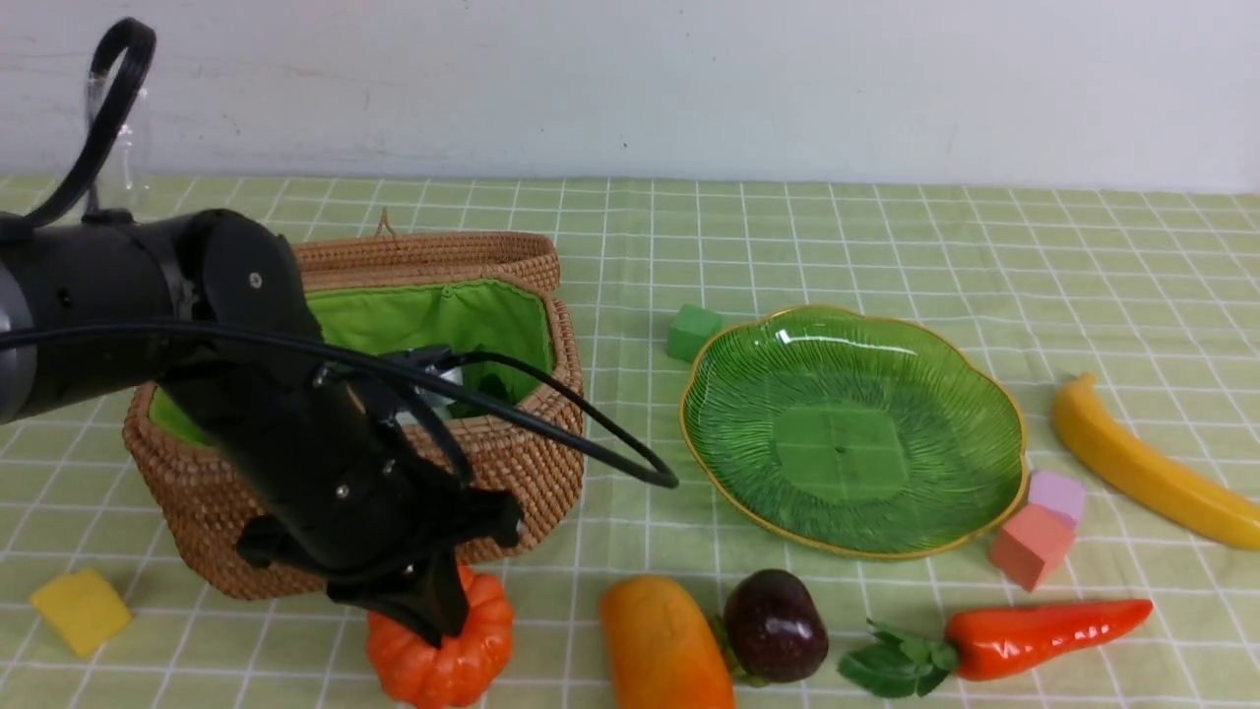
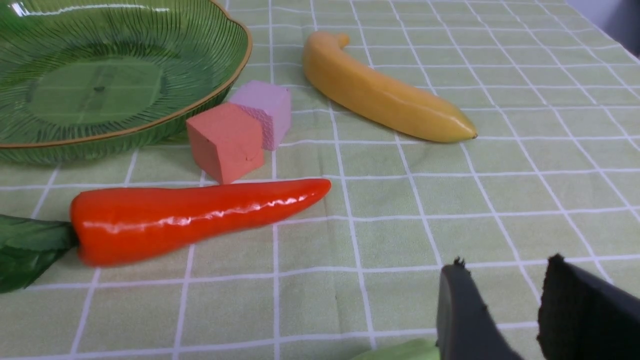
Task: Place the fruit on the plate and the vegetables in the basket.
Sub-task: Use the left arm to grab a pumpkin and put it into the left basket
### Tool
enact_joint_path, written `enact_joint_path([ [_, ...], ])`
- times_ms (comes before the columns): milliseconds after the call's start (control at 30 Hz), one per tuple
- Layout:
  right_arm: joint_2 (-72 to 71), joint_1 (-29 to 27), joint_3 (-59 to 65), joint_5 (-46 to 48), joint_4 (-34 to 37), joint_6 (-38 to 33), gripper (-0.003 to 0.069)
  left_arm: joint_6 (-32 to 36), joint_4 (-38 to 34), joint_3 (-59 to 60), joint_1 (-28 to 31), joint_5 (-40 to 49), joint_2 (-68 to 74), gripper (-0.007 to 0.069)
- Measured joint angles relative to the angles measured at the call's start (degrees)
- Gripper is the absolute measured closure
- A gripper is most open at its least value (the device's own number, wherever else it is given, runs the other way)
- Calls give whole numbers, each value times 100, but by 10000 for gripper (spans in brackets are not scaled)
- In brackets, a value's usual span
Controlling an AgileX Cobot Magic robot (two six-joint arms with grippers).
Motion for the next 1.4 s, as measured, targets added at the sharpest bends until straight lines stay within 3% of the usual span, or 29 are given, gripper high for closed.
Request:
enact_joint_path([
  [467, 0, 0, 0, 0, 0, 0, 417, 341, 70, -1027, 103, 824, -1099, 614],
  [733, 0, 0, 0, 0, 0, 0, 417, 247, -104, -2373, 1635, 931, -358, 614],
  [967, 0, 0, 0, 0, 0, 0, 417, -474, -29, -2515, 1887, 849, 426, 587],
  [1167, 0, 0, 0, 0, 0, 0, 417, -988, -41, -2515, 1886, 801, 728, 489],
  [1400, 0, 0, 0, 0, 0, 0, 417, -1111, -284, -2515, 1886, 788, 729, 200],
])
